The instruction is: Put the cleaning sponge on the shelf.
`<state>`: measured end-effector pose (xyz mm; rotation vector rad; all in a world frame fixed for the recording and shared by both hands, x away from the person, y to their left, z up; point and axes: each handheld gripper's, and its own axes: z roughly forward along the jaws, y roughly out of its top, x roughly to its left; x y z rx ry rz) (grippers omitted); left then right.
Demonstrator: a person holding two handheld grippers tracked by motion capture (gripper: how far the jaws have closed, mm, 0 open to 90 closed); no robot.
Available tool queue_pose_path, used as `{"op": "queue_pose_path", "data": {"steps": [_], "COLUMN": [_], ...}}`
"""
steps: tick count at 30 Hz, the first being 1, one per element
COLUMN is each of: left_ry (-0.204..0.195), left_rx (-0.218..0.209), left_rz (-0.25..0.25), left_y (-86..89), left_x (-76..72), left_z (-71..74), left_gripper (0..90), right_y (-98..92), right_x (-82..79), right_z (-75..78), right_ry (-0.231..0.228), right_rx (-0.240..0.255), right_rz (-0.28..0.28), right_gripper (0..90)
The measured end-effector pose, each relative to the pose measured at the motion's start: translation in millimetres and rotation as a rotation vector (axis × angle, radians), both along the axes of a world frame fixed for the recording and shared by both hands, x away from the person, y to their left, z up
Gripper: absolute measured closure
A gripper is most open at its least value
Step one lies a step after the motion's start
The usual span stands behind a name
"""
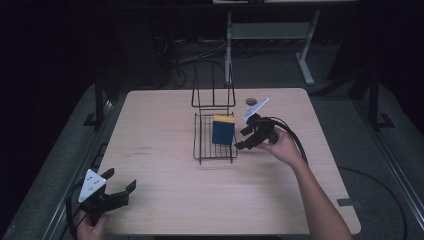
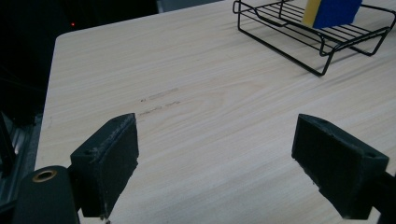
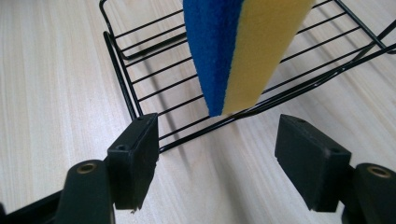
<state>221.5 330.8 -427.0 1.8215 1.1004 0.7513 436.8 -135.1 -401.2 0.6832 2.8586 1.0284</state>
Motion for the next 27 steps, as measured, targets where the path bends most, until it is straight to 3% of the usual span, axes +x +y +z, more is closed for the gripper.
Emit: {"op": "queue_pose_path", "data": {"steps": [3, 6, 9, 10, 16, 18, 27], "left_ry": [0.023, -0.005, 0.002, 0.009, 0.004, 0.009, 0.003], "left_rx": [-0.020, -0.006, -0.008, -0.006, -0.006, -0.009, -0.006], "left_rz": [-0.019, -0.018, -0.022, -0.021, -0.019, -0.017, -0.019], "left_y": [-0.3, -1.4, -1.3, -1.1, -0.4, -0.5, -0.6], "left_x": [1.2, -1.1, -1.0, -0.5, -0.8, -0.4, -1.7], "left_z": [-1.1, 1.6, 0.6, 0.0, 0.0, -0.2, 0.5], "left_gripper": [14.1, 14.1, 14.1, 14.1, 14.1, 14.1, 14.1], "right_y": [1.6, 2.1, 0.5, -1.0, -14.0, -18.5, -27.3], "right_x": [1.1, 1.7, -2.3, -1.2, -7.5, -10.0, -26.0], "right_z": [-4.4, -9.4, -10.0, -9.8, 1.4, 6.0, 16.0], "right_ry": [0.014, 0.031, -0.019, 0.003, -0.026, -0.018, -0.054], "right_rx": [-0.019, -0.017, -0.016, -0.003, 0.035, 0.050, 0.040], "right_rz": [0.011, 0.025, 0.009, 0.009, -0.018, -0.024, -0.020], "right_gripper": [31.1, 36.2, 34.9, 34.8, 34.3, 34.2, 33.6]}}
